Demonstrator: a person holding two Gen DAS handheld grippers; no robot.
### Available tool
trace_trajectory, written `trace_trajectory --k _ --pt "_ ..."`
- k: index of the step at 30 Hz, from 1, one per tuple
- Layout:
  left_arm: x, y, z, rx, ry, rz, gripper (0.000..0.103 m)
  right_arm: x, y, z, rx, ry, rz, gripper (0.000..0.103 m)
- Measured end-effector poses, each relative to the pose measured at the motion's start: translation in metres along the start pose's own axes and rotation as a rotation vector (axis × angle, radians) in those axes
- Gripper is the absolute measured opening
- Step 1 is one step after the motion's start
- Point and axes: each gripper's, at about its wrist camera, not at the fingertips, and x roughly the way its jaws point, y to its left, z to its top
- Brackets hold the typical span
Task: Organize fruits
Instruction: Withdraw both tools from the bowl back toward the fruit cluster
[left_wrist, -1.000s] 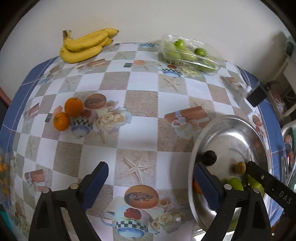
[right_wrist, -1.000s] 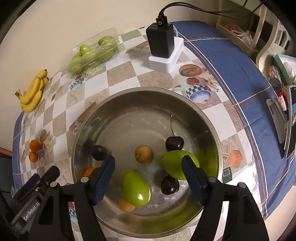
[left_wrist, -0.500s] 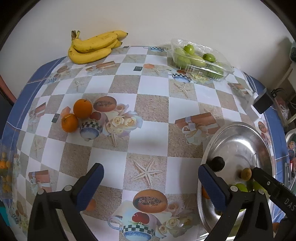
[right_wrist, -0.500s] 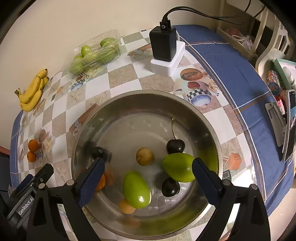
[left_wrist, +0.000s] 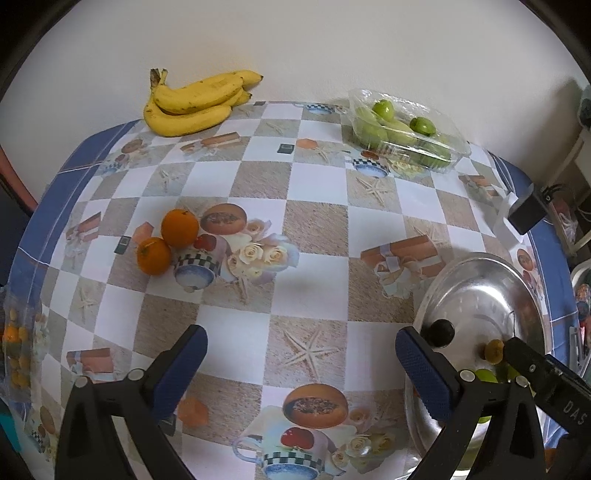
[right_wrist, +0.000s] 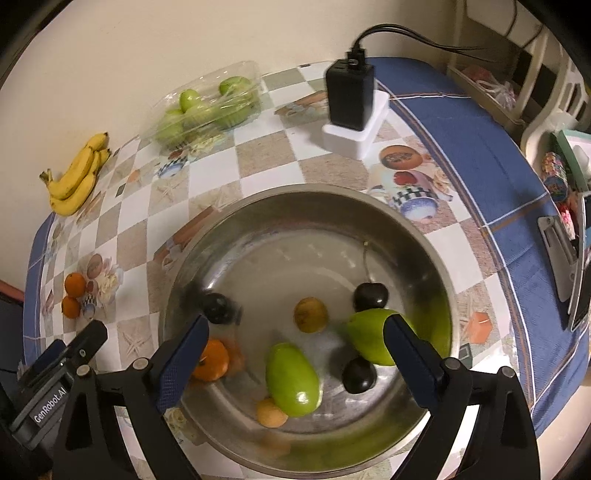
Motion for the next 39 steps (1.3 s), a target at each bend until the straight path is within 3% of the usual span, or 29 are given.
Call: trace_trajectory --k 17,29,39 --pt "-0.003 0.080 0.011 -0.053 -0.005 0.133 0.103 0.006 0.083 -0.018 -0.179 0.041 0.086 0.096" --pt "-0.008 0.134 0.012 -0.112 -0.006 0.166 0.103 0.013 0.140 -0.031 -0.264 0.061 0.126 0.096" --pt "-0.002 0.176 0.013 -0.201 -0.003 0.143 0.103 0.022 0.180 -0.036 -0.332 0.056 0.184 0.096"
